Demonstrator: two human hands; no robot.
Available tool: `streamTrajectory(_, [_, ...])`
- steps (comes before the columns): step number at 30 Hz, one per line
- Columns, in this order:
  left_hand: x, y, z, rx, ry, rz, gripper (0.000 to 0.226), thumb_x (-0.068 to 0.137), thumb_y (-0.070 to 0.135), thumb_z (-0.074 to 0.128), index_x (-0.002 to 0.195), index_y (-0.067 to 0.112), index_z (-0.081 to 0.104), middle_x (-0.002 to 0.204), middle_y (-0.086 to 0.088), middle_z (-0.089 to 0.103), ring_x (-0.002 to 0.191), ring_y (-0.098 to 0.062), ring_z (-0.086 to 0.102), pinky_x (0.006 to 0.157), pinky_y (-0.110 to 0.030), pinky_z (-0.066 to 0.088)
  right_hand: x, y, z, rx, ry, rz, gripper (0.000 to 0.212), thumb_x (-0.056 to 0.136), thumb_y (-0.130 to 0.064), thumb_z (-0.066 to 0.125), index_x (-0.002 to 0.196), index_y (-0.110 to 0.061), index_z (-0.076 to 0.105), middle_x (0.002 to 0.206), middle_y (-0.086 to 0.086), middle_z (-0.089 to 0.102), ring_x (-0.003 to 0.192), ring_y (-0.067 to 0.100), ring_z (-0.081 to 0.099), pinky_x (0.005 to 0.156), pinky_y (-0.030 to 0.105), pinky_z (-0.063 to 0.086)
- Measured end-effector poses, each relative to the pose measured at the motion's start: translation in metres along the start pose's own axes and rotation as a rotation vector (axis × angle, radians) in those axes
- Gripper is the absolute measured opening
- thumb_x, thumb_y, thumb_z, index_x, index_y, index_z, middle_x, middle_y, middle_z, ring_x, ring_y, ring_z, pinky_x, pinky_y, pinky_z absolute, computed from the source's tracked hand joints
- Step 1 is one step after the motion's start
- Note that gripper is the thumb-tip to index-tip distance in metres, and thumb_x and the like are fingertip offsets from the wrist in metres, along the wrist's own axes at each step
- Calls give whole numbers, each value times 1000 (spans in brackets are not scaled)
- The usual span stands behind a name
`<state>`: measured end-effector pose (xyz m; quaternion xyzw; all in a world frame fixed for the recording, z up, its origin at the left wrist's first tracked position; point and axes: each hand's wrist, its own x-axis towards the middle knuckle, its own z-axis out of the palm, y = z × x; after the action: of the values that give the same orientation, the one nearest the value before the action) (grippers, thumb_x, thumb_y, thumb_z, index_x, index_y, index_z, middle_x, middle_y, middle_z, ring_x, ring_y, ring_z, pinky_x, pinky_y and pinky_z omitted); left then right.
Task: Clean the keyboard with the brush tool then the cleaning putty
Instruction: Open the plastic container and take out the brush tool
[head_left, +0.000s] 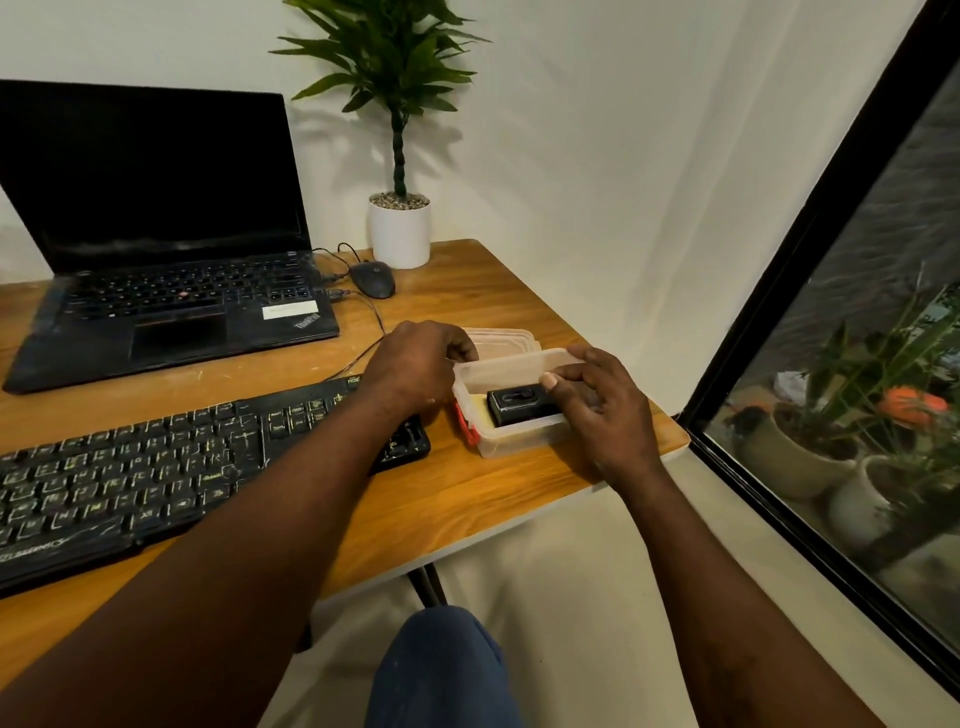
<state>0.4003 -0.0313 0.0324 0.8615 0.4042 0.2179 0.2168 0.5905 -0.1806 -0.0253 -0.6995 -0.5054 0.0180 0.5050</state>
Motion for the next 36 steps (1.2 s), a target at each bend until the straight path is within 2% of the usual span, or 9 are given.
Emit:
streamTrajectory(5, [-5,-3,-1,-106,29,-59,55,84,-10,55,111,33,74,102,14,73,97,-10,67,77,-23,51,4,-6,4,-63,-37,42,59,84,-78,51,112,-31,74,149,-13,52,136,6,46,108,37,46])
streamTrajectory(9, [-14,-3,-9,-162,14,-58,55,87,-4,56,131,28,66,121,6,72,107,-17,67,95,-35,55,10,-12,8,-125,-72,72,53,89,-75,51,113,-32,72,154,-10,48,139,10,44,104,34,44])
streamTrajectory(12, [-16,-3,-15,-175,-20,-68,58,89,-2,55,139,27,60,138,2,65,120,-20,62,101,-35,51,18,-16,15,-122,-87,67,57,86,-76,47,112,-32,71,154,-9,49,139,10,43,98,29,41])
streamTrajectory(17, [-13,-5,-26,-228,-95,-105,59,88,16,68,144,29,56,146,-1,56,121,-24,58,102,-41,51,43,-19,39,-97,-114,59,47,95,-73,46,115,-37,69,152,-8,50,136,13,47,105,41,49])
streamTrajectory(21, [-3,-11,-22,-74,-74,-69,57,89,47,74,140,26,59,150,1,50,133,-21,49,109,-40,43,59,-19,54,-48,-147,102,49,98,-64,50,130,-30,67,151,-7,51,136,16,49,108,48,50])
streamTrajectory(24, [9,-15,-16,65,-35,-64,52,86,59,71,128,29,68,142,-1,54,131,-24,50,105,-42,46,64,-18,55,-34,-149,102,34,100,-38,62,130,-24,70,147,-8,54,136,12,46,112,38,45])
streamTrajectory(27, [22,-12,-12,180,-109,-77,50,83,64,72,120,30,74,133,-3,58,126,-30,50,99,-45,50,64,-20,53,-34,-156,98,27,100,-24,64,124,-18,72,134,-12,56,130,8,45,108,28,43])
streamTrajectory(30, [33,-6,-8,315,-215,-32,54,78,71,71,113,30,77,129,-2,62,117,-28,54,94,-48,55,65,-14,56,-52,-128,91,24,99,-28,65,120,-23,74,134,-5,59,121,10,53,102,33,52])
streamTrajectory(36, [35,1,-6,423,-129,23,60,76,69,75,118,26,74,138,6,53,123,-25,46,98,-51,48,64,-12,58,-55,-96,86,34,98,-50,60,122,-29,71,131,-6,60,117,12,56,94,32,54])
